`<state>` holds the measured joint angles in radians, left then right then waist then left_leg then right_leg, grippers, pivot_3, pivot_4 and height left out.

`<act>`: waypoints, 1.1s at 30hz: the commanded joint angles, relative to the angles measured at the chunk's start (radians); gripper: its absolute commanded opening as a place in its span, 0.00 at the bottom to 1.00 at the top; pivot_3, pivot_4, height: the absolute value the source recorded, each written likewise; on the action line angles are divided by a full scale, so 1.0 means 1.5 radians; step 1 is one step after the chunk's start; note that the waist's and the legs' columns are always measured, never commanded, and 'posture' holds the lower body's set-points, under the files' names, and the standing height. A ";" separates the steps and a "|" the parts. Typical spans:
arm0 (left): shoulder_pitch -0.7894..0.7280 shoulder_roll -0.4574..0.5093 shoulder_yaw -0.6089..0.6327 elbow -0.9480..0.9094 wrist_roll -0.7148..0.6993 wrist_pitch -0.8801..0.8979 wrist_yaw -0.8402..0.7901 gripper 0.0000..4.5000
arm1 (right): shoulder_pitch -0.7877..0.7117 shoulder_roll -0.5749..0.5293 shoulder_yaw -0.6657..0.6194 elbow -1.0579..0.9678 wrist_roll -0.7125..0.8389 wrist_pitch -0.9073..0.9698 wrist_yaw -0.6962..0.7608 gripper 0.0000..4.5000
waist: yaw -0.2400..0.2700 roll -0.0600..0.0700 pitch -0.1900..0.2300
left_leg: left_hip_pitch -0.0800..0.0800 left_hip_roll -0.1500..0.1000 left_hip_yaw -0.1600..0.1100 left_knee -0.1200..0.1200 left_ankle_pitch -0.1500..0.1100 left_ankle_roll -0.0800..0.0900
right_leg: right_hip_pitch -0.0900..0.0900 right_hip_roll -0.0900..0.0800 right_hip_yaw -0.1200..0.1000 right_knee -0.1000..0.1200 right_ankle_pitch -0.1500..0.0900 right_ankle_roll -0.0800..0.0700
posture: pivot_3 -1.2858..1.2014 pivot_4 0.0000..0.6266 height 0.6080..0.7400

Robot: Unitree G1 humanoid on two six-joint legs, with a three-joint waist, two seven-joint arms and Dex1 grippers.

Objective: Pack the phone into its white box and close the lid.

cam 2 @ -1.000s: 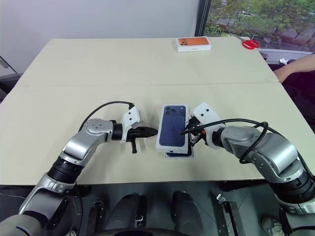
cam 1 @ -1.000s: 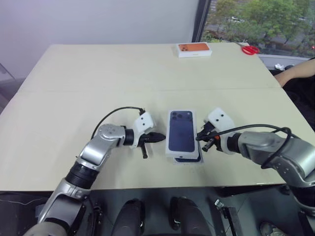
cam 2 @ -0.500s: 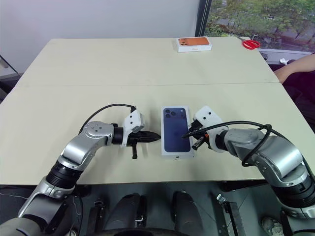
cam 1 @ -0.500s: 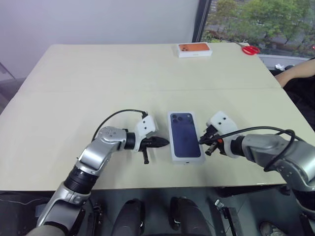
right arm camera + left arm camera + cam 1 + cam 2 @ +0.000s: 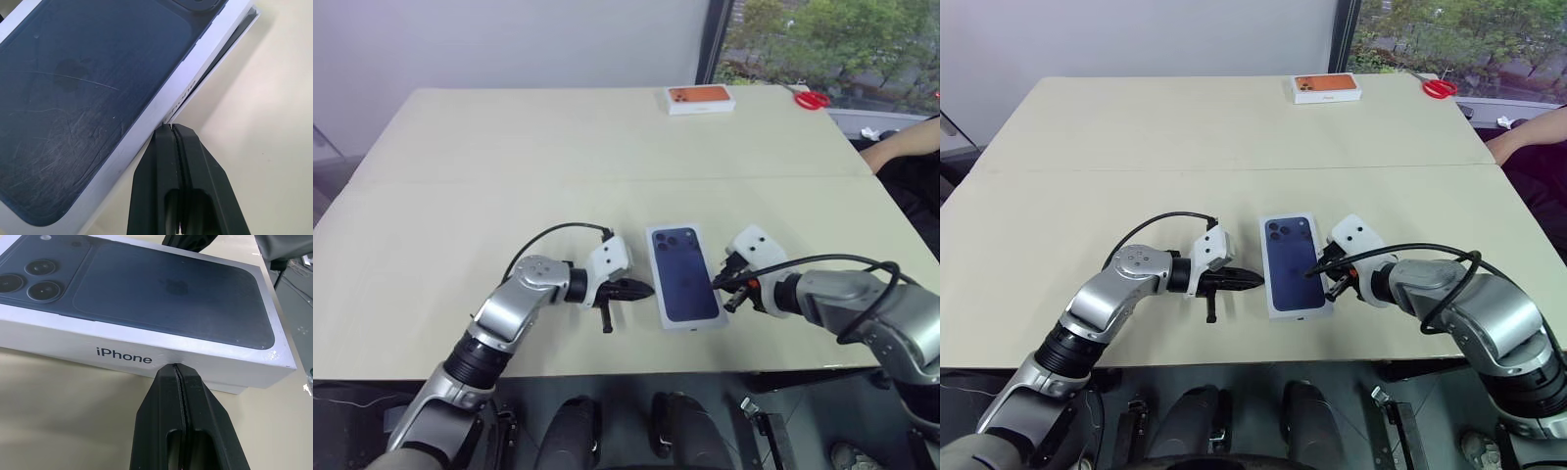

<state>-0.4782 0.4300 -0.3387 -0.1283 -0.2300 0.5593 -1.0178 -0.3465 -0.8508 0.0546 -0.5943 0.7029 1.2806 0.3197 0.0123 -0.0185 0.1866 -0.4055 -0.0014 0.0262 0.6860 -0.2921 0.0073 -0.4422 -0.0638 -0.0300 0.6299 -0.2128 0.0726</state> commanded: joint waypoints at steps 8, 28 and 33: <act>-0.015 -0.024 0.013 -0.003 -0.006 -0.022 0.033 0.00 | 0.003 0.024 -0.010 -0.021 -0.026 -0.001 0.011 0.01 | 0.000 0.000 0.000 | 0.000 0.000 0.000 0.000 0.000 0.000 | 0.000 0.000 0.000 0.000 0.000 0.000 | 0.52 0.24 1.00; -0.021 -0.002 0.032 0.005 -0.026 -0.009 0.011 0.00 | 0.032 -0.014 -0.042 -0.039 -0.068 -0.005 0.047 0.01 | 0.000 0.000 0.000 | 0.000 0.000 0.000 0.000 0.000 0.000 | 0.000 0.000 0.000 0.000 0.000 0.000 | 0.52 0.24 1.00; -0.056 -0.010 0.087 0.020 -0.073 0.017 0.018 0.00 | 0.073 -0.077 -0.108 -0.055 -0.066 -0.061 0.113 0.01 | 0.002 0.000 0.000 | 0.000 0.000 0.000 0.000 0.000 0.000 | 0.000 0.000 0.000 0.000 0.000 0.000 | 0.52 0.24 1.00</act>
<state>-0.5326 0.4308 -0.2414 -0.0889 -0.3037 0.5814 -0.9989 -0.2478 -0.9490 -0.0642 -0.6236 0.6004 1.2287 0.4513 0.0148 -0.0185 0.1866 -0.4052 -0.0017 0.0257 0.6863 -0.2921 0.0073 -0.4416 -0.0638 -0.0303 0.6299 -0.2128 0.0727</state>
